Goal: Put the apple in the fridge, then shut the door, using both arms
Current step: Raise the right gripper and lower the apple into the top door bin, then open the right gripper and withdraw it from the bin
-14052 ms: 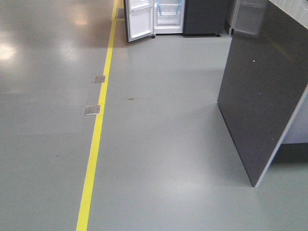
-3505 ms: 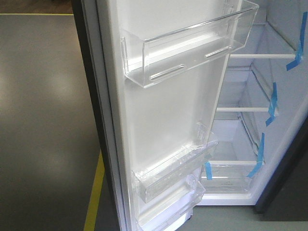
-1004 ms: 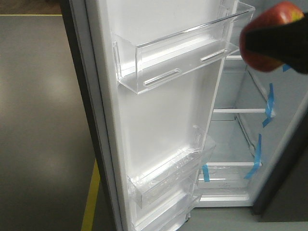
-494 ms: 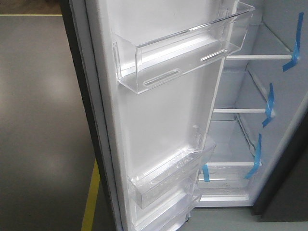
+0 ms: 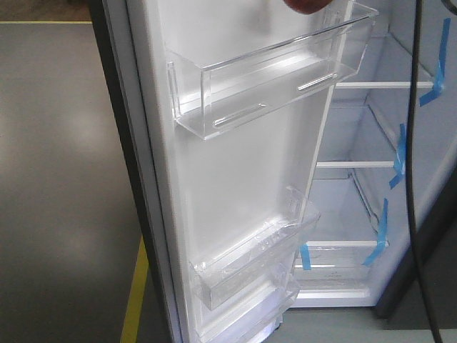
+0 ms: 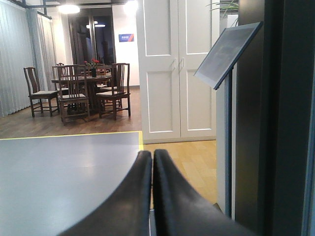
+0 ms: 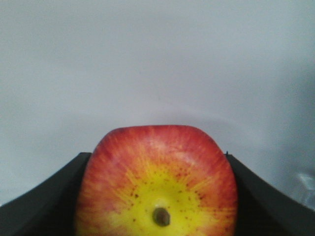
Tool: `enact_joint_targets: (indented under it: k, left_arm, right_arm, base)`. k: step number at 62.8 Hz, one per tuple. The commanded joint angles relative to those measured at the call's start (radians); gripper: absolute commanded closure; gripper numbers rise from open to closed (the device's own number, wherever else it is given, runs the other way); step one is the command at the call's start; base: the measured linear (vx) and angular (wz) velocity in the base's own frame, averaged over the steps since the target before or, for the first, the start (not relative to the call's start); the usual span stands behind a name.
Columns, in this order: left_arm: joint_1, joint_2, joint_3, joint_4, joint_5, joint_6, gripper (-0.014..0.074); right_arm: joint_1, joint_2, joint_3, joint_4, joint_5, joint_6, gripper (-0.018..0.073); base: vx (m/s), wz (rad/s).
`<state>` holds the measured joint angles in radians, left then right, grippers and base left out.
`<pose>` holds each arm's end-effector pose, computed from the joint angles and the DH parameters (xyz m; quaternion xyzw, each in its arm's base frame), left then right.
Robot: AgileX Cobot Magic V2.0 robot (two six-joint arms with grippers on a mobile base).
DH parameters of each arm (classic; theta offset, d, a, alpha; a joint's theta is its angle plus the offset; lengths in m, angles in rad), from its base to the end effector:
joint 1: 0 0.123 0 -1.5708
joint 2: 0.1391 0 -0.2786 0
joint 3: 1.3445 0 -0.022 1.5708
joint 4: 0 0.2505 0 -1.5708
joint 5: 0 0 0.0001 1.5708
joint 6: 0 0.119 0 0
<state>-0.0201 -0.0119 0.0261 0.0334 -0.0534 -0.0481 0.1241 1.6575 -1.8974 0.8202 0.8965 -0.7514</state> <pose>0.0899 -0.0020 0.2135 0.0024 0.6610 -0.0137 0.7502 0.3718 0.1149 0.4596 -0.2787 0.7578 0.2377 0.5399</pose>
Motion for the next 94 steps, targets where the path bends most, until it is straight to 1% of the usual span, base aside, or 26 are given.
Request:
enact_joint_targets:
  k: [1,15,20,25,36,41,46,53,59,62,66,74,94]
  left_arm:
    - [0.000,0.010,0.021,-0.002,-0.072,-0.003,0.0603]
    - [0.000,0.010,0.021,-0.002,-0.072,-0.003,0.0603]
    - [0.000,0.010,0.021,-0.002,-0.072,-0.003,0.0603]
    - [0.000,0.010,0.021,-0.002,-0.072,-0.003,0.0603]
    - [0.000,0.010,0.021,-0.002,-0.072,-0.003,0.0603]
    - [0.000,0.010,0.021,-0.002,-0.072,-0.003,0.0603]
    - [0.000,0.010,0.021,-0.002,-0.072,-0.003,0.0603]
    - [0.000,0.010,0.021,-0.002,-0.072,-0.003,0.0603]
    - [0.000,0.010,0.021,-0.002,-0.072,-0.003,0.0603]
    - [0.000,0.010,0.021,-0.002,-0.072,-0.003,0.0603]
    - [0.000,0.010,0.021,-0.002,-0.072,-0.003,0.0603]
    - [0.000,0.010,0.021,-0.002,-0.072,-0.003,0.0603]
    - [0.000,0.010,0.021,-0.002,-0.072,-0.003,0.0603]
  right_arm:
    - [0.030,-0.022,-0.033,-0.030,-0.100,0.019,0.0197]
    - [0.031,0.014,-0.033,-0.108,-0.094,0.103,0.0195]
    - [0.031,0.022,-0.033,-0.124,-0.074,0.114,0.0173]
    - [0.031,0.022,-0.033,-0.133,-0.069,0.121,0.0113]
    - [0.031,0.013,-0.033,-0.136,-0.068,0.139,-0.0055]
    - [0.029,0.000,-0.033,-0.136,-0.068,0.138,-0.0092]
    - [0.027,-0.020,-0.033,-0.136,-0.065,0.140,-0.0097]
    - [0.027,-0.066,-0.033,-0.143,-0.022,0.174,-0.0072]
    - [0.027,-0.114,-0.026,-0.154,0.085,0.242,-0.0037]
    - [0.031,-0.137,-0.009,-0.153,0.140,0.250,-0.0018]
    - [0.053,-0.181,0.038,-0.156,0.151,0.250,0.0004]
    - [0.079,-0.295,0.203,-0.158,0.075,0.250,0.0010]
    - [0.077,-0.624,0.661,-0.150,-0.031,0.246,0.0010]
  base:
    - [0.00,0.00]
    - [0.00,0.00]
    - [0.00,0.00]
    - [0.00,0.00]
    - [0.00,0.00]
    - [0.00,0.00]
    - [0.00,0.00]
    - [0.00,0.00]
    - [0.00,0.00]
    - [0.00,0.00]
    - [0.00,0.00]
    - [0.00,0.00]
    - [0.00,0.00]
